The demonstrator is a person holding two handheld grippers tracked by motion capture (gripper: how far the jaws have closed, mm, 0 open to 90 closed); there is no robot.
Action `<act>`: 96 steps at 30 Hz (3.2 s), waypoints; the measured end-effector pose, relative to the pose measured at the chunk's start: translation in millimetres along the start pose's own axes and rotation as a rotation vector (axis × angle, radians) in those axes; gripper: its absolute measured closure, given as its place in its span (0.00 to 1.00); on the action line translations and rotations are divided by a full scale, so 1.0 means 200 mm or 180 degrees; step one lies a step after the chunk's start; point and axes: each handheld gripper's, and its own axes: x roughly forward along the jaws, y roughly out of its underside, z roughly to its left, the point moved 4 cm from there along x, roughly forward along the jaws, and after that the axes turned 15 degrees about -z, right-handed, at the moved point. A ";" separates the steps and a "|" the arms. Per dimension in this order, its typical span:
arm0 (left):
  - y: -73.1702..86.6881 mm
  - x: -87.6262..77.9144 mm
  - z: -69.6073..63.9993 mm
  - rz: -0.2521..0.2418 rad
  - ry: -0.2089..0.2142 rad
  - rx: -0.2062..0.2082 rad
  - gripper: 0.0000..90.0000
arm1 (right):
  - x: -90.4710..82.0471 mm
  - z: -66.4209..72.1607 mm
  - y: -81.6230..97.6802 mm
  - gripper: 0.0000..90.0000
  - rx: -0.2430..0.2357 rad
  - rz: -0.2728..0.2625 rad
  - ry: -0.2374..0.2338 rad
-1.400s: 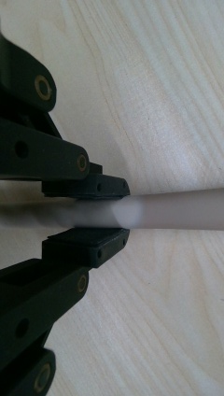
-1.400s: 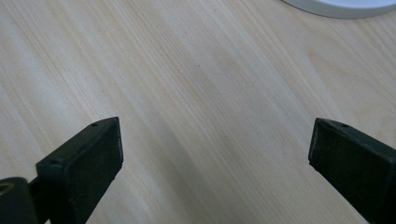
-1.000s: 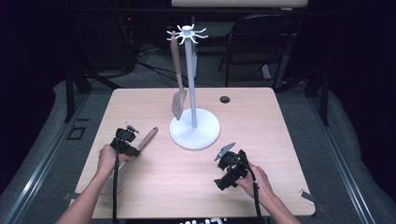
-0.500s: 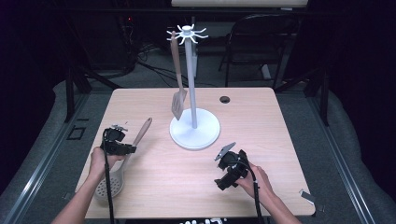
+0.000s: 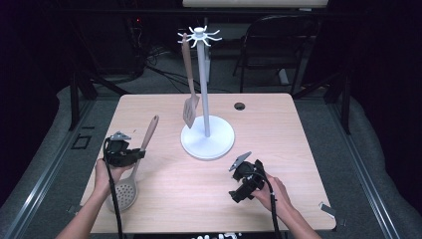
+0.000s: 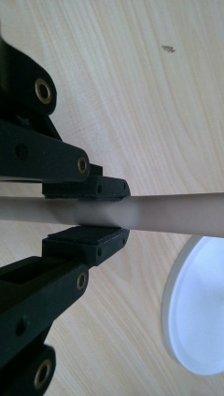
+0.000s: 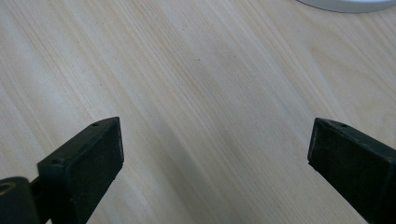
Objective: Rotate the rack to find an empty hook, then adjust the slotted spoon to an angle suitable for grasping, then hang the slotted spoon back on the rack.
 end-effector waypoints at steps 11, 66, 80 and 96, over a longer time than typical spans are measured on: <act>-0.05 -0.07 -0.04 -0.0348 -0.0076 0.0105 0.84 | 0.01 -0.01 0.00 0.03 -0.0038 0.0060 0.0019; -0.30 -0.26 -0.28 -0.1547 -0.0053 0.0385 0.84 | 0.01 -0.02 0.02 0.03 0.0025 0.0084 0.0031; -0.35 -0.21 -0.36 -0.1544 0.0055 0.0492 0.84 | 0.02 -0.02 0.02 0.03 0.0023 0.0090 0.0025; -0.44 -0.12 -0.49 -0.1549 0.0246 0.0603 0.84 | 0.02 -0.02 0.02 0.04 0.0010 0.0100 0.0033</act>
